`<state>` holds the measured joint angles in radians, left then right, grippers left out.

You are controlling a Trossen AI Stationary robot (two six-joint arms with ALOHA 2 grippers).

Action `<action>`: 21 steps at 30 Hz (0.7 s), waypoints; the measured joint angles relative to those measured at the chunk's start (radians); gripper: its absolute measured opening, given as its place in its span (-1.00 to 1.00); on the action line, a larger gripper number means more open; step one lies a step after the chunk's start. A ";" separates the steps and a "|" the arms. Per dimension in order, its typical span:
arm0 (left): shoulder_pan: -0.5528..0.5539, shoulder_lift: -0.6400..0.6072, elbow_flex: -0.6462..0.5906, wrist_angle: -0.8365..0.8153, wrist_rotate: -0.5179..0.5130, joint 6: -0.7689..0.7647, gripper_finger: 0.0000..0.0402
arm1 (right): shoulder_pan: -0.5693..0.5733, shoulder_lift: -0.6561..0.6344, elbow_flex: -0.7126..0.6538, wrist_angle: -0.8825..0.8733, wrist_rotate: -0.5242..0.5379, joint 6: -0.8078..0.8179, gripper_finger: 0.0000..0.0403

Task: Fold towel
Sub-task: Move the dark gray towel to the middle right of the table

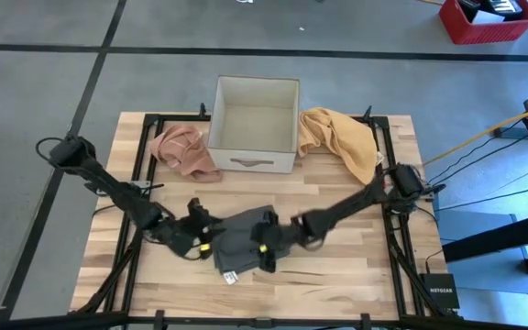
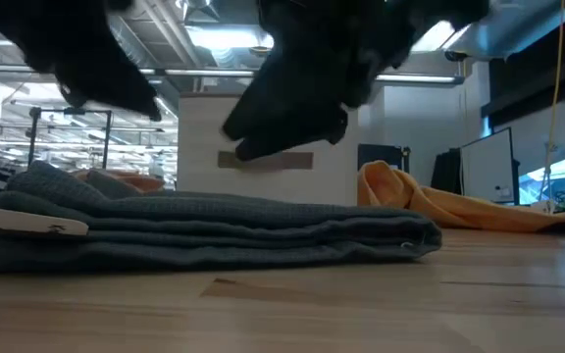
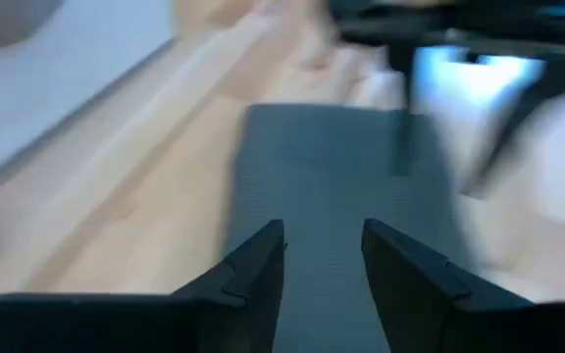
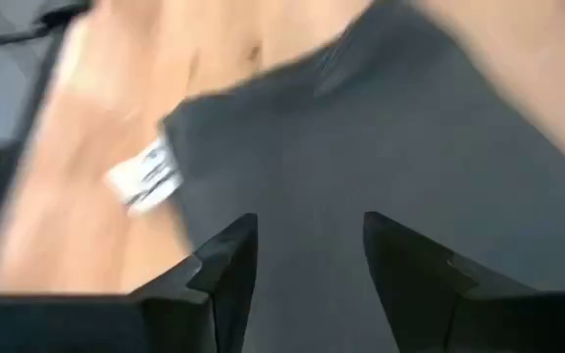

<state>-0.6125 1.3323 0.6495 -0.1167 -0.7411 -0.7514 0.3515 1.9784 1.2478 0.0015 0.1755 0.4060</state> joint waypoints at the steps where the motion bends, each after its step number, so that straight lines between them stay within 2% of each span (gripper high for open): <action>1: 0.014 0.025 0.000 -0.014 0.000 -0.003 -0.35 | 0.014 0.021 -0.015 0.062 0.074 -0.010 -0.07; 3: 0.037 0.081 -0.003 -0.045 0.009 -0.018 -0.35 | 0.031 0.071 -0.040 0.143 0.116 -0.014 -0.07; 6: 0.063 0.163 -0.002 -0.063 0.066 -0.026 -0.35 | 0.049 0.135 -0.047 0.196 0.110 -0.022 -0.07; 11: 0.091 0.258 -0.002 -0.152 0.159 -0.086 -0.35 | 0.083 0.162 -0.040 0.137 0.115 -0.055 -0.07; 14: 0.094 0.269 0.004 -0.192 0.197 -0.148 -0.35 | 0.087 0.156 -0.039 0.103 0.119 -0.075 -0.07; 21: 0.084 0.186 0.054 -0.226 0.273 -0.115 -0.35 | 0.087 0.069 -0.046 -0.074 0.097 -0.098 -0.07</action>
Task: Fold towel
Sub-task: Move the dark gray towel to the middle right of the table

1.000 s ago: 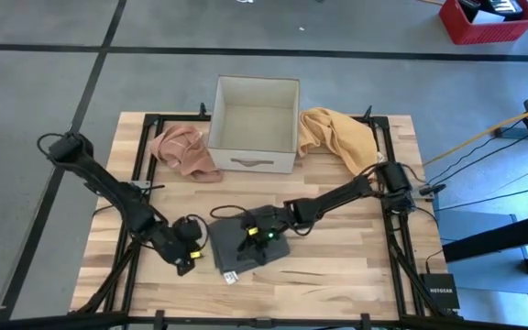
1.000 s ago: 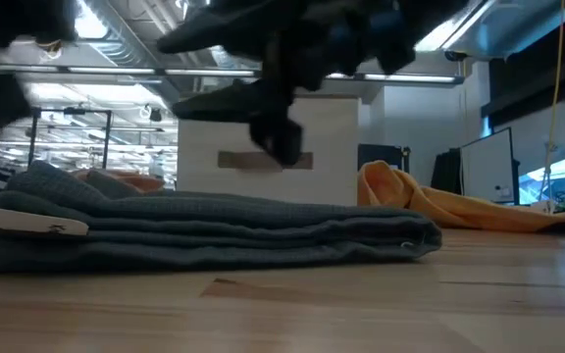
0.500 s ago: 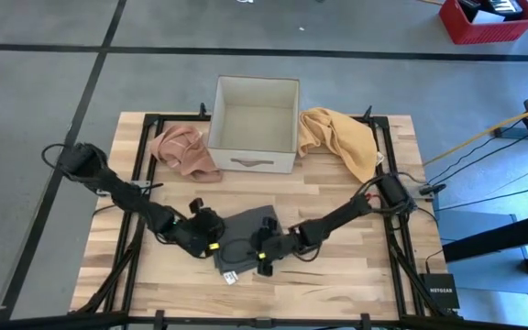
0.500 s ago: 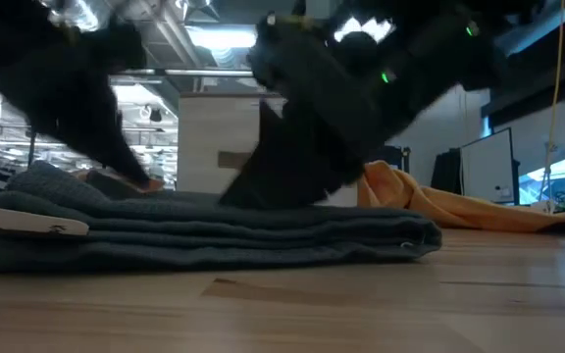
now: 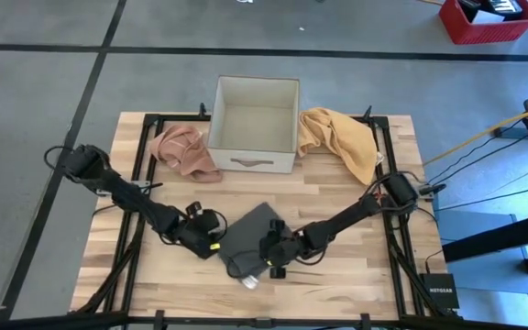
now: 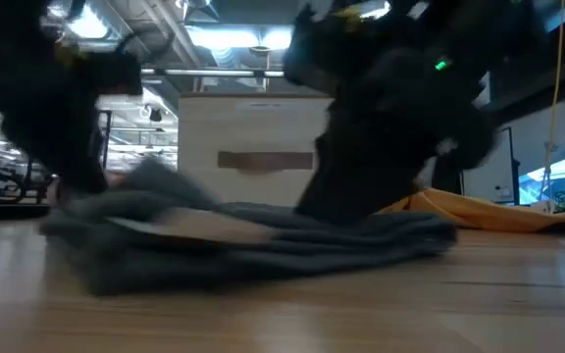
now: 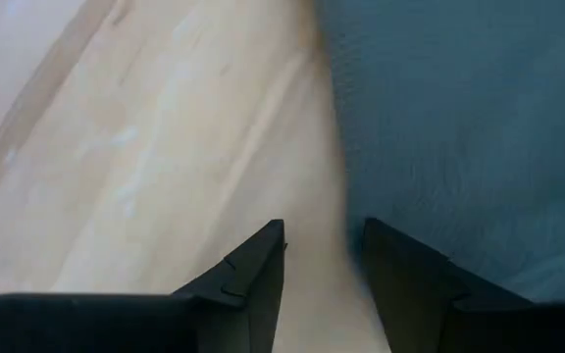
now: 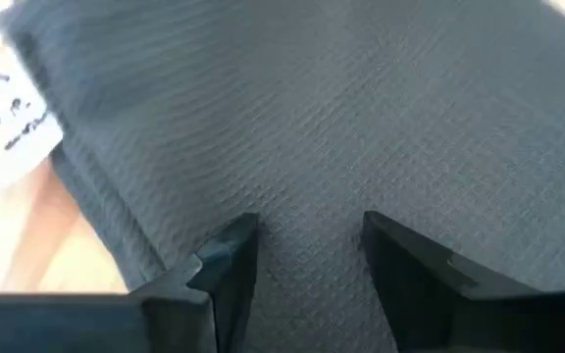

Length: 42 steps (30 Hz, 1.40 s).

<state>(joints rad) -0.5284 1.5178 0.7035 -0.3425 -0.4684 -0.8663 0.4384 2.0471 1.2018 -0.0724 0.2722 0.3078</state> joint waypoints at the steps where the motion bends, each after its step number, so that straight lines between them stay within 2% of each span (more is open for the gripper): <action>1: -0.002 -0.022 0.017 0.015 0.010 -0.019 -0.35 | 0.001 -0.017 0.000 -0.040 -0.010 0.000 -0.07; 5: -0.019 -0.089 0.070 0.074 0.076 -0.042 -0.35 | 0.010 -0.078 0.000 -0.273 -0.081 0.006 -0.07; 11: -0.050 -0.108 0.078 0.103 0.064 0.042 -0.35 | 0.042 -0.157 0.000 -0.736 -0.182 0.091 -0.07; 15: -0.052 -0.105 0.076 0.105 0.056 0.060 -0.35 | 0.043 -0.226 0.026 -0.909 -0.275 0.205 -0.07; 17: -0.051 -0.105 0.076 0.105 0.044 0.060 -0.35 | 0.042 -0.256 0.034 -0.915 -0.277 0.235 -0.07; 19: -0.050 -0.105 0.076 0.109 0.035 0.060 -0.35 | 0.042 -0.275 0.029 -0.859 -0.170 0.260 -0.07; 22: -0.050 -0.105 0.076 0.109 0.034 0.058 -0.35 | 0.039 -0.280 0.009 -0.666 0.052 0.359 -0.07; 24: -0.050 -0.105 0.076 0.109 0.034 0.058 -0.35 | 0.037 -0.260 -0.013 -0.536 0.079 0.419 -0.07; 26: -0.053 -0.105 0.076 0.109 0.033 0.057 -0.35 | 0.039 -0.234 -0.038 -0.426 0.037 0.425 -0.07; 29: -0.053 -0.105 0.076 0.110 0.032 0.057 -0.35 | 0.068 -0.207 -0.061 -0.382 -0.073 0.413 -0.07; 37: -0.054 -0.105 0.076 0.111 0.030 0.055 -0.35 | 0.206 -0.226 -0.073 -0.737 -0.285 0.370 -0.07; 42: -0.052 -0.105 0.076 0.115 0.027 0.055 -0.35 | 0.284 -0.280 -0.072 -0.898 -0.381 0.456 -0.07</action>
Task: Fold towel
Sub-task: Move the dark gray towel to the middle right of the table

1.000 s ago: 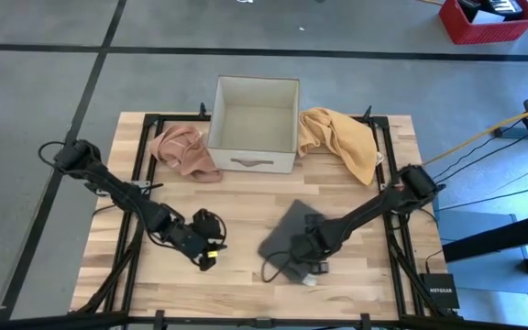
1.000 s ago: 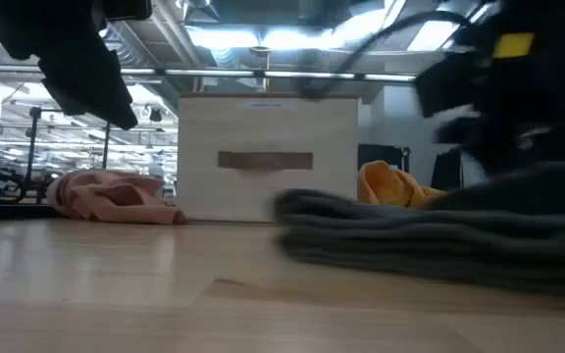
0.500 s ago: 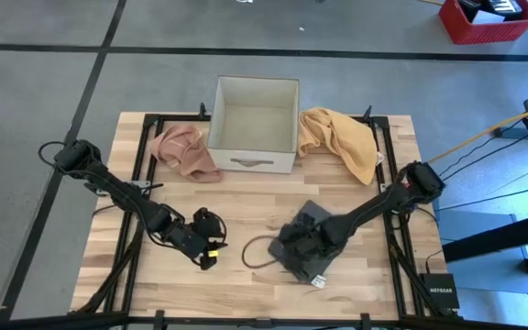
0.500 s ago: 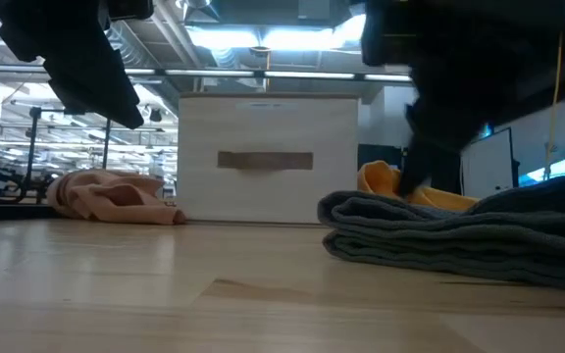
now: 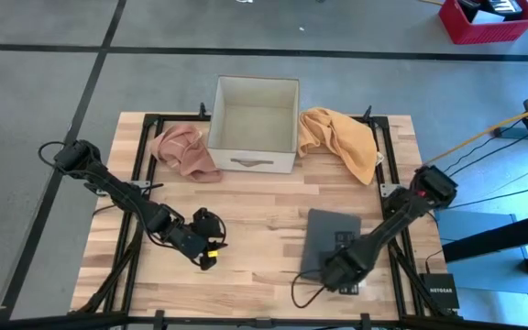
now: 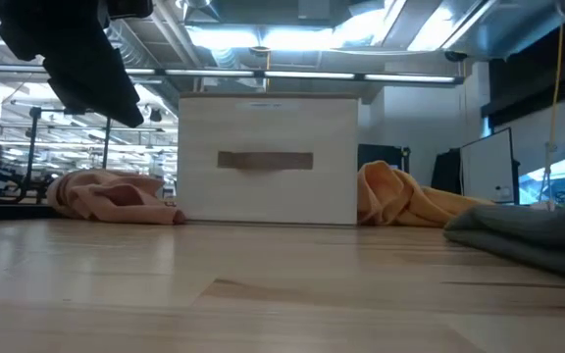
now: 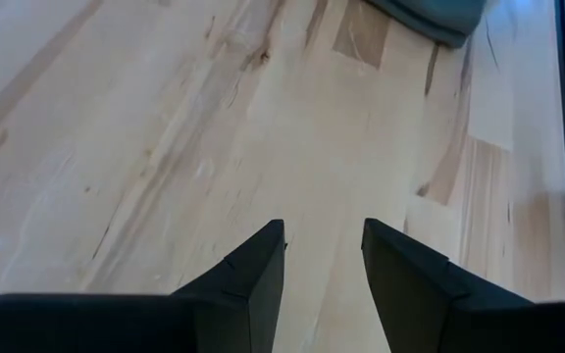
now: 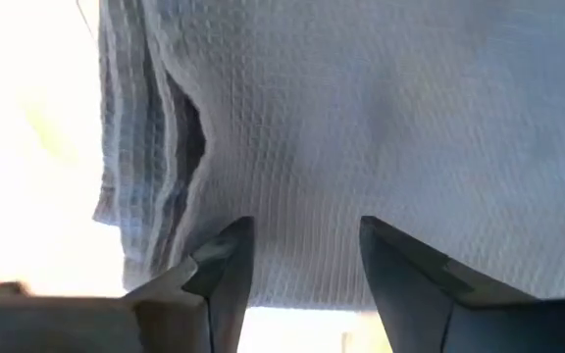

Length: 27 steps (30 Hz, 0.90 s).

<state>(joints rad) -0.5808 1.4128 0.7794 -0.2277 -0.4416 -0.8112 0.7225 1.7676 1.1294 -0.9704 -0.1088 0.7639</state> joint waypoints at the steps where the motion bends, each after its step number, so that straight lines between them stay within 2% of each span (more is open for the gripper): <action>1: 0.000 0.000 0.000 0.001 -0.001 0.000 -0.35 | 0.004 -0.013 0.000 -0.006 -0.002 0.026 -0.07; 4: 0.001 0.000 0.000 0.001 -0.008 0.000 -0.35 | 0.004 -0.049 0.000 0.007 0.055 0.084 -0.07; 9: 0.001 0.000 0.000 0.001 -0.022 0.000 -0.35 | -0.027 -0.079 0.002 0.097 0.408 0.058 -0.07; 11: 0.001 0.000 0.000 0.002 -0.022 0.000 -0.35 | -0.059 -0.076 -0.003 0.158 0.456 -0.007 -0.07; 15: 0.001 0.000 0.000 0.001 -0.023 0.004 -0.35 | -0.118 -0.067 -0.075 0.296 0.373 -0.133 -0.07; 18: -0.002 0.000 0.000 0.000 -0.023 0.017 -0.35 | -0.143 -0.067 -0.147 0.355 0.286 -0.159 -0.07; 23: -0.002 0.000 0.000 0.000 -0.024 0.026 -0.35 | -0.146 -0.076 -0.228 0.306 0.188 -0.139 -0.07; 27: -0.002 0.000 -0.001 0.000 -0.024 0.026 -0.35 | -0.107 -0.085 -0.235 0.169 0.101 -0.142 -0.07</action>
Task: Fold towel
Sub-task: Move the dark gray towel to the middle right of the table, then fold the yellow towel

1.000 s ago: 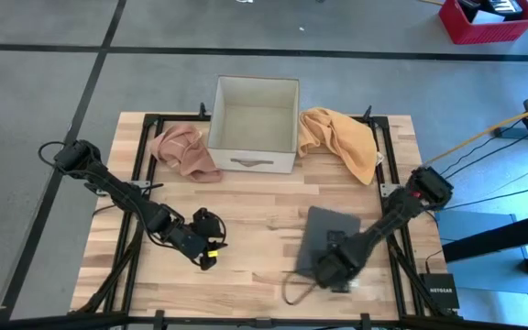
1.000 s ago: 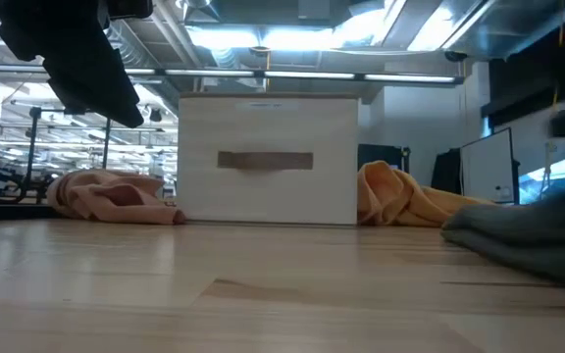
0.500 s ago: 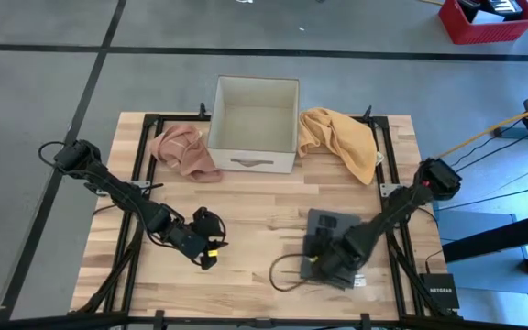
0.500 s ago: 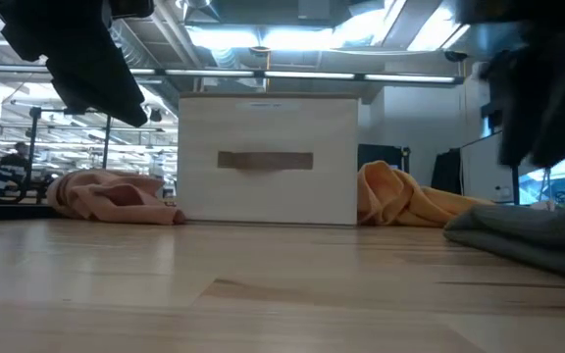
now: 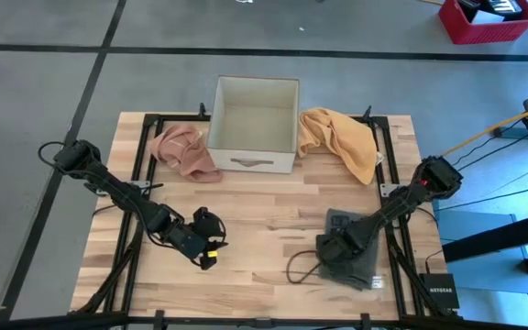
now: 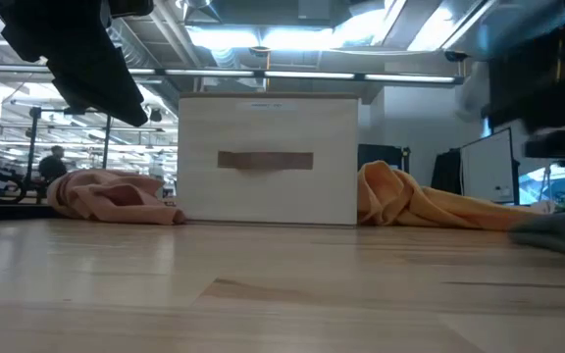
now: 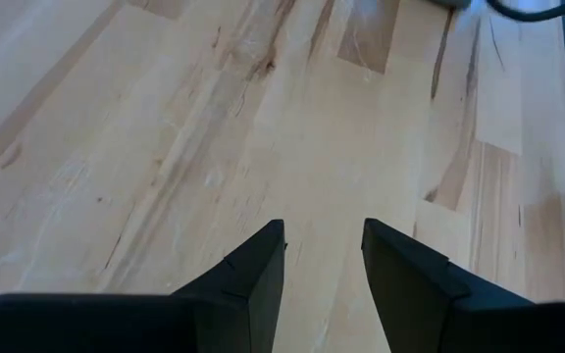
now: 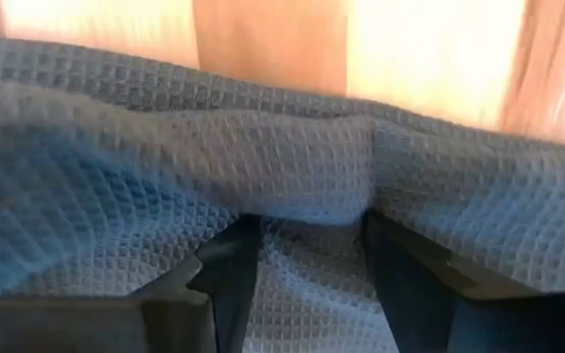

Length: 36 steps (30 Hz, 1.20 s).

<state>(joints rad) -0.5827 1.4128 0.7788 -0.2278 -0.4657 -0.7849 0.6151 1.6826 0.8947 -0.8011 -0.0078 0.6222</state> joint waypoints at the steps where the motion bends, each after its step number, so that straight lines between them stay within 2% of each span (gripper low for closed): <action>1: 0.000 0.000 0.000 0.000 0.000 0.000 -0.35 | 0.011 -0.005 -0.001 -0.034 -0.010 -0.004 -0.07; 6: 0.000 0.000 0.000 -0.001 0.000 -0.001 -0.35 | 0.054 -0.038 -0.005 -0.158 -0.023 -0.036 -0.07; 9: 0.000 0.000 0.000 0.001 0.000 -0.002 -0.35 | 0.060 -0.057 0.040 -0.217 -0.039 -0.033 -0.07; 12: 0.000 0.000 0.000 0.001 -0.001 -0.003 -0.35 | 0.058 -0.069 0.128 -0.328 -0.077 -0.013 -0.07; 15: 0.000 0.000 0.000 0.001 -0.002 -0.003 -0.35 | 0.045 -0.080 0.268 -0.533 -0.092 0.045 -0.07; 16: 0.001 0.000 0.000 0.001 -0.002 -0.002 -0.35 | 0.044 -0.083 0.315 -0.594 -0.061 0.063 -0.07; 18: 0.002 0.000 0.000 0.001 -0.002 -0.001 -0.35 | 0.039 -0.095 0.399 -0.654 0.102 0.089 -0.07; 20: 0.002 0.000 0.000 0.003 -0.002 -0.003 -0.35 | 0.032 -0.110 0.447 -0.663 0.341 0.096 -0.07; 23: 0.002 0.000 0.000 0.004 -0.002 -0.004 -0.35 | 0.007 -0.124 0.445 -0.630 0.737 0.086 -0.07; 25: 0.002 0.000 0.000 0.004 -0.002 -0.004 -0.35 | -0.039 -0.137 0.412 -0.612 0.909 0.086 -0.07; 27: 0.001 0.000 0.000 0.004 -0.002 -0.004 -0.35 | -0.115 -0.154 0.363 -0.601 0.969 0.085 -0.07; 30: 0.000 0.000 0.000 0.005 -0.002 -0.004 -0.35 | -0.261 -0.192 0.257 -0.593 0.980 0.084 -0.07; 33: -0.001 0.000 0.000 0.004 -0.002 -0.001 -0.35 | -0.423 -0.261 0.144 -0.503 0.925 0.010 -0.07; 36: -0.001 0.000 0.000 0.004 -0.002 0.000 -0.35 | -0.586 -0.328 0.033 -0.345 0.816 -0.143 -0.07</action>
<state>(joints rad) -0.5835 1.4128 0.7788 -0.2241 -0.4679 -0.7853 0.0294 1.3543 0.9275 -1.1463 0.8080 0.4791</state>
